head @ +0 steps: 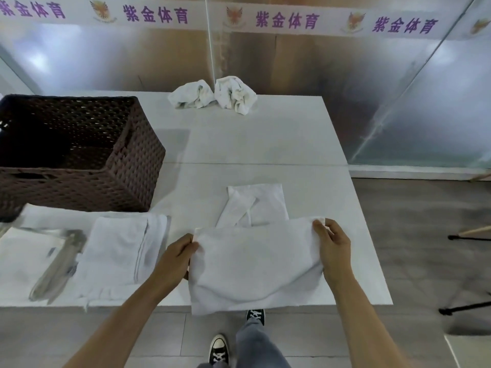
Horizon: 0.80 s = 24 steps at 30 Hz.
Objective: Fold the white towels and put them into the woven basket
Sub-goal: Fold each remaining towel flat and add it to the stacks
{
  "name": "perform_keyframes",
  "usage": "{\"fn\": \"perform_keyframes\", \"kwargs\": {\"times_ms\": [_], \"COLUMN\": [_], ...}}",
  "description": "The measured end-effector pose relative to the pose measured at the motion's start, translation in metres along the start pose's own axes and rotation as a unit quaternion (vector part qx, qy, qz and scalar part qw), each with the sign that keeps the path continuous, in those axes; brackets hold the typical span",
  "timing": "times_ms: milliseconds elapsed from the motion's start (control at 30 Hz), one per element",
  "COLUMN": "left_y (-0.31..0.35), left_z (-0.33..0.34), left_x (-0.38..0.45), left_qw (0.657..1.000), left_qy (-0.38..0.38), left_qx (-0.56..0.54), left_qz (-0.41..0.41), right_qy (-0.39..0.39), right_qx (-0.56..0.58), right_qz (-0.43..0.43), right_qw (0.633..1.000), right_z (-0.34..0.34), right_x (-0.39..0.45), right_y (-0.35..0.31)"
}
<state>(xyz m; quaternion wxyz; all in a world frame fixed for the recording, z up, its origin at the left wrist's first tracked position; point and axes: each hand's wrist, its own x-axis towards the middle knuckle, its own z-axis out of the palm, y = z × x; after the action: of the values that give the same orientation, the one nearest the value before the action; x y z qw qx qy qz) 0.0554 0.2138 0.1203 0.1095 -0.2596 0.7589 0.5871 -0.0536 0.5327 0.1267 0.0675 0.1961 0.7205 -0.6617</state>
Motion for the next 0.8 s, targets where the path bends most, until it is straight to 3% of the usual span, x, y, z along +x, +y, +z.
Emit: {"fn": "perform_keyframes", "kwargs": {"times_ms": [200,300,533,667,800], "left_y": [0.002,-0.003,-0.01,-0.032,-0.05], "left_z": [0.024,0.035,0.077,0.091,0.078], "left_x": [0.044,0.079,0.15,0.164,0.164], "left_qw": [0.989,0.986,0.979,0.912,0.856], "left_qy": [-0.094,-0.098,-0.125,-0.152,-0.016], "left_qx": [-0.008,0.015,0.151,0.38,0.516], "left_qz": [-0.111,-0.132,-0.045,0.019,0.006], "right_qy": [-0.102,-0.136,-0.158,-0.141,-0.146], "right_qx": [-0.001,0.003,-0.012,-0.022,-0.015], "right_qz": [0.082,0.111,0.16,0.183,0.198], "right_qw": [0.991,0.984,0.974,0.973,0.969], "right_z": [0.007,0.012,0.032,0.037,0.034], "right_x": [0.039,0.049,0.063,0.068,0.071], "right_y": [-0.009,-0.013,-0.007,-0.001,-0.003]}}
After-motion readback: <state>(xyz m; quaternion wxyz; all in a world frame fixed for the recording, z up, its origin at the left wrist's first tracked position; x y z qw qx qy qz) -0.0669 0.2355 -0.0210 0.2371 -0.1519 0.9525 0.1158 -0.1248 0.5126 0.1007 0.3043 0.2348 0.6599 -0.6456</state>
